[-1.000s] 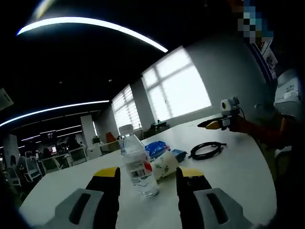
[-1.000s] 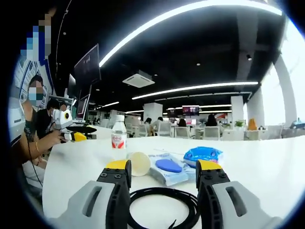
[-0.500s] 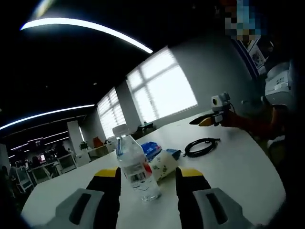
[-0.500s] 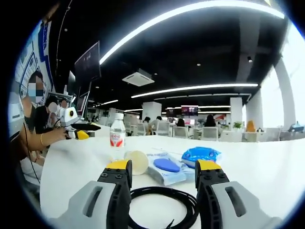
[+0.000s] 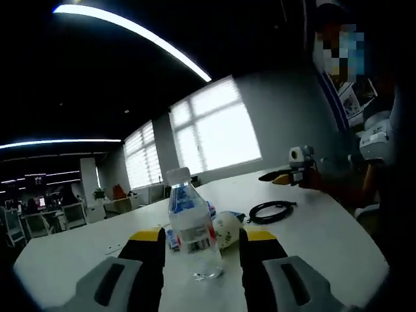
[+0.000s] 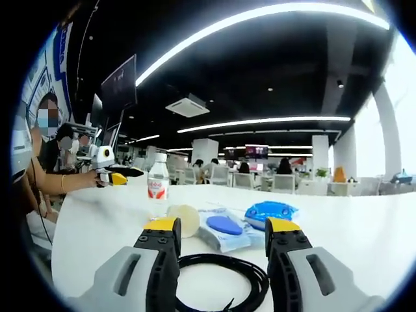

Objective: Arrange the tabletop items into an orderly group along one side of the table until the central work area is clear of visible clutter.

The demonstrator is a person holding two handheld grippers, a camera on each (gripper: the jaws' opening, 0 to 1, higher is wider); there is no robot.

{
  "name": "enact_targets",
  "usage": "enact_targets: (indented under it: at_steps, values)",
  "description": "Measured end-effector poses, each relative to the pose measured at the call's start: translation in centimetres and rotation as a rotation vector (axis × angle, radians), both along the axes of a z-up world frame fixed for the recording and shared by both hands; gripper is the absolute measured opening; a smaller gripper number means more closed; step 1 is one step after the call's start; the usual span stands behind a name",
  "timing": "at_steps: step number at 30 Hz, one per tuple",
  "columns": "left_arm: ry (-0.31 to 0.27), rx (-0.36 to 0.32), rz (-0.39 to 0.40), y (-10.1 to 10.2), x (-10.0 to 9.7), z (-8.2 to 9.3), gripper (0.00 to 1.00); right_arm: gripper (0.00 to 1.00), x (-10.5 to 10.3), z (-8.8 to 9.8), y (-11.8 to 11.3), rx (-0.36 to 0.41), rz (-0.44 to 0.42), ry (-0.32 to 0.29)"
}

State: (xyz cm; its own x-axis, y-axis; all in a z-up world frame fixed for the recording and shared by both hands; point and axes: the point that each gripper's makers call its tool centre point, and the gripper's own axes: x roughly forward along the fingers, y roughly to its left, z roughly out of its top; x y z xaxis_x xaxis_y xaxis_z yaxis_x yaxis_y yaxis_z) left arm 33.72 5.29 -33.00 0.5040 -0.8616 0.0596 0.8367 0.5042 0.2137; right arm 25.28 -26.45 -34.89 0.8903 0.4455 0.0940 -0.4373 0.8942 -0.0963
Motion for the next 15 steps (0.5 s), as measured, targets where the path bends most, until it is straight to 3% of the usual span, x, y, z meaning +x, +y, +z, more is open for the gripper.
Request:
enact_targets:
  at_steps: [3, 5, 6, 8, 10, 15]
  values:
    - [0.013, -0.030, 0.000, 0.2, 0.5, 0.4, 0.45, 0.50, -0.1, 0.0, 0.3, 0.001, 0.012, 0.003]
    - [0.015, 0.066, 0.026, 0.2, 1.4, -1.1, 0.45, 0.50, -0.1, 0.0, 0.2, 0.001, 0.011, 0.003]
    - [-0.010, 0.100, 0.048, 0.2, 2.0, -1.5, 0.44, 0.50, -0.1, 0.0, 0.2, 0.004, 0.011, 0.003]
    - [-0.014, 0.087, 0.059, 0.0, 2.6, -1.5, 0.44, 0.49, 0.1, -0.2, -0.2, -0.008, -0.007, 0.006]
    - [0.017, 0.042, 0.035, -0.2, 2.9, -1.2, 0.43, 0.49, 0.2, -0.2, -0.3, -0.023, -0.021, 0.002]
    - [0.036, 0.044, -0.016, -1.1, 3.1, -0.9, 0.43, 0.49, 0.2, -0.3, 0.0, -0.025, -0.013, 0.005]
